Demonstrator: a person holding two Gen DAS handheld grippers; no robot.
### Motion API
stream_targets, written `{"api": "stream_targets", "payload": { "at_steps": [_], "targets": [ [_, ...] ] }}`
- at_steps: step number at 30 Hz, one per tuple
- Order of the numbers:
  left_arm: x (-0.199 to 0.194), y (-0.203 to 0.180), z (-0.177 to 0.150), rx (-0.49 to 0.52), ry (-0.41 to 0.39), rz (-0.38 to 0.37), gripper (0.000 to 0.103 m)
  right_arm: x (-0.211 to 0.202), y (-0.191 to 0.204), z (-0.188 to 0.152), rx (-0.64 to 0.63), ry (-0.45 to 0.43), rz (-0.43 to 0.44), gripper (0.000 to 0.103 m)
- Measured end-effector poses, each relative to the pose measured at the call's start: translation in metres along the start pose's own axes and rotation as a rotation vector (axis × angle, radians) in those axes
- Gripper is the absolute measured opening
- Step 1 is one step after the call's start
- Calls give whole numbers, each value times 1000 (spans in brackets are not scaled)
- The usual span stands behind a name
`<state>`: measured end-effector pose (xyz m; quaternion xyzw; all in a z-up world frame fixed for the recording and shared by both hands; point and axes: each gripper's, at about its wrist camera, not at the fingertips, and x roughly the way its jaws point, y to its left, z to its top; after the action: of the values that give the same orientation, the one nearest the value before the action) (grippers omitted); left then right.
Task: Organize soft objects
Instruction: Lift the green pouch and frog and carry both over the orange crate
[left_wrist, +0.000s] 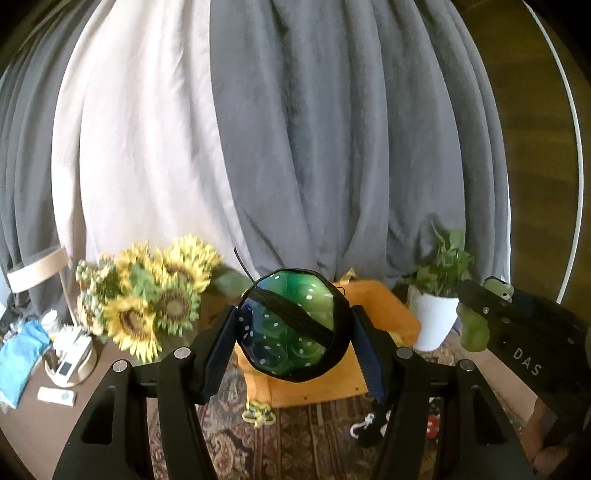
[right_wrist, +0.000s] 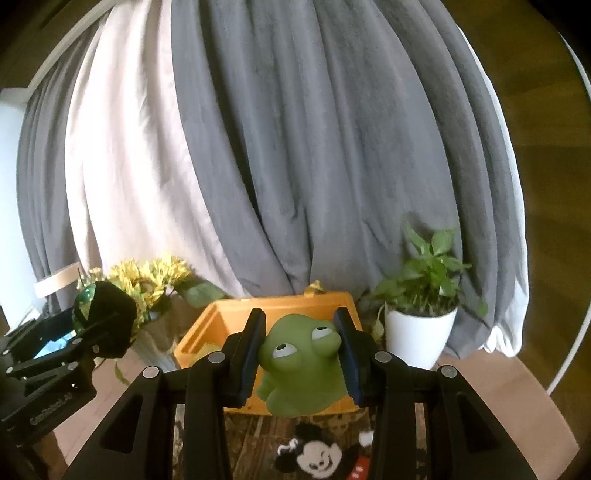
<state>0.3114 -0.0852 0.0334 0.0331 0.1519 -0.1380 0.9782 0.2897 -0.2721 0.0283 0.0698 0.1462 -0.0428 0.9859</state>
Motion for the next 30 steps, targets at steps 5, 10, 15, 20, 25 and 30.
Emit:
{"api": "stream_targets", "payload": {
  "at_steps": [5, 10, 15, 20, 25, 30],
  "targets": [
    [10, 3, 13, 4, -28, -5, 60, 10, 4, 14, -11, -20, -6, 39],
    [20, 6, 23, 6, -37, -6, 60, 25, 6, 27, -21, -32, 1, 39],
    [35, 7, 35, 12, -46, -19, 60, 42, 7, 38, -25, -40, 7, 39],
    [52, 10, 46, 14, -65, -26, 60, 61, 7, 49, -31, -53, 14, 39],
    [75, 12, 53, 12, -66, -30, 60, 89, 7, 57, -39, -38, 23, 39],
    [109, 14, 56, 4, -34, -38, 60, 124, 5, 58, -36, 12, 38, 39]
  ]
}}
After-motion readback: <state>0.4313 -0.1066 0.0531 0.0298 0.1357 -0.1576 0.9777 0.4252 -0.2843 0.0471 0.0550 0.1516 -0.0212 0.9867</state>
